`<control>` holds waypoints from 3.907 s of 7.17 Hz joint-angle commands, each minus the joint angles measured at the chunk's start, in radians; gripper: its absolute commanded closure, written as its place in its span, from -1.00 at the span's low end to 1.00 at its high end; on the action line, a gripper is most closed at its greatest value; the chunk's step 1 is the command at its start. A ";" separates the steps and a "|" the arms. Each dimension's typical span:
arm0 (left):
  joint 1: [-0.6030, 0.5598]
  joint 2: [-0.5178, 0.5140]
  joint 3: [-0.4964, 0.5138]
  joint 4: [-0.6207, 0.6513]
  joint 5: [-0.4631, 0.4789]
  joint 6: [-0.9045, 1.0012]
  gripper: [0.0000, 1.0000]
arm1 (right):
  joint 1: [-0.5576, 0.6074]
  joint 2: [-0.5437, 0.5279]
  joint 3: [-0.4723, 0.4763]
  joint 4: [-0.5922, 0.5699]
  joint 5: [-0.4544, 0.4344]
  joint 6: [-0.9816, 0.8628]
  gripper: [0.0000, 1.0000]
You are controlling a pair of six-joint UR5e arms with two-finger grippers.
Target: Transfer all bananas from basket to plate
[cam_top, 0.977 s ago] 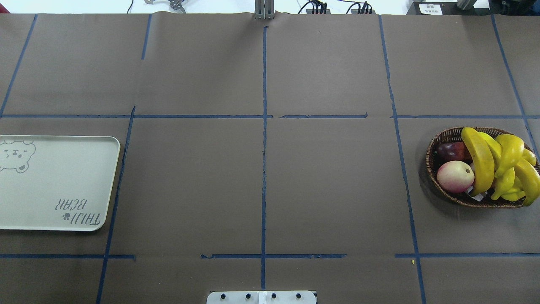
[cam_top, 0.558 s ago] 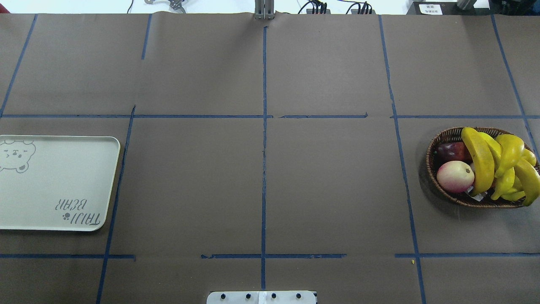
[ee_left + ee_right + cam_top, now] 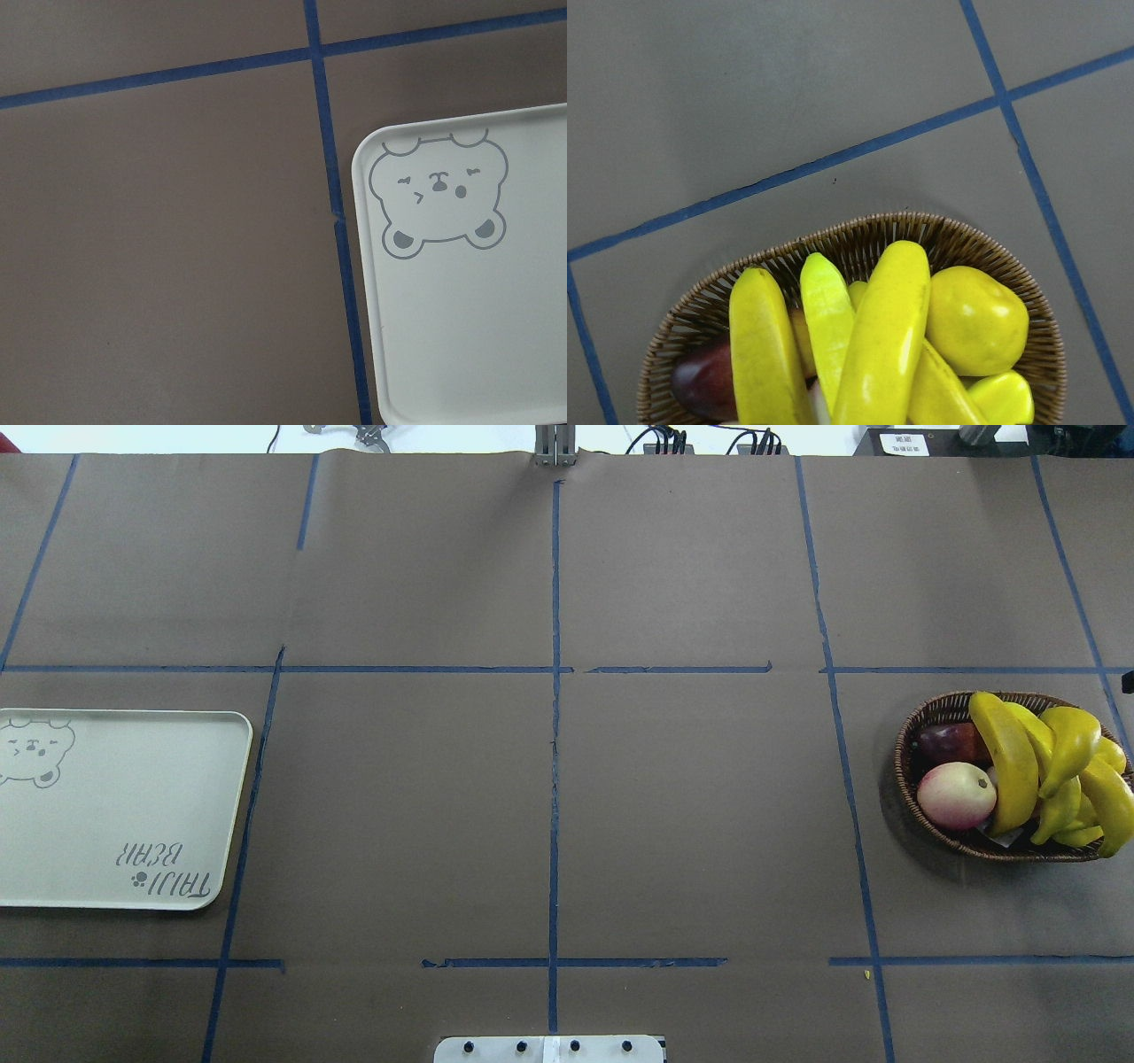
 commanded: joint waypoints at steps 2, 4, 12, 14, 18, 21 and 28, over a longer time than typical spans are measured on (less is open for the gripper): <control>0.000 0.001 -0.001 0.000 0.000 0.000 -1.00 | -0.148 -0.076 0.004 0.137 -0.108 0.271 -0.73; 0.000 0.003 -0.003 0.000 0.000 0.000 -1.00 | -0.185 -0.096 -0.008 0.137 -0.154 0.271 -0.63; 0.001 0.001 -0.001 0.000 -0.002 -0.002 -1.00 | -0.106 -0.094 0.062 0.128 -0.180 0.152 1.00; 0.001 0.000 -0.020 0.000 -0.002 0.002 -1.00 | -0.071 -0.061 0.109 0.133 -0.169 -0.004 1.00; 0.018 -0.037 -0.104 -0.133 -0.025 -0.002 -1.00 | -0.190 0.132 0.093 0.186 -0.138 0.008 0.99; 0.171 -0.134 -0.099 -0.269 -0.130 -0.494 -1.00 | -0.338 0.163 0.012 0.541 -0.138 0.182 1.00; 0.608 -0.515 -0.167 -0.534 -0.111 -1.793 -1.00 | -0.752 0.416 -0.025 0.662 -0.638 0.496 1.00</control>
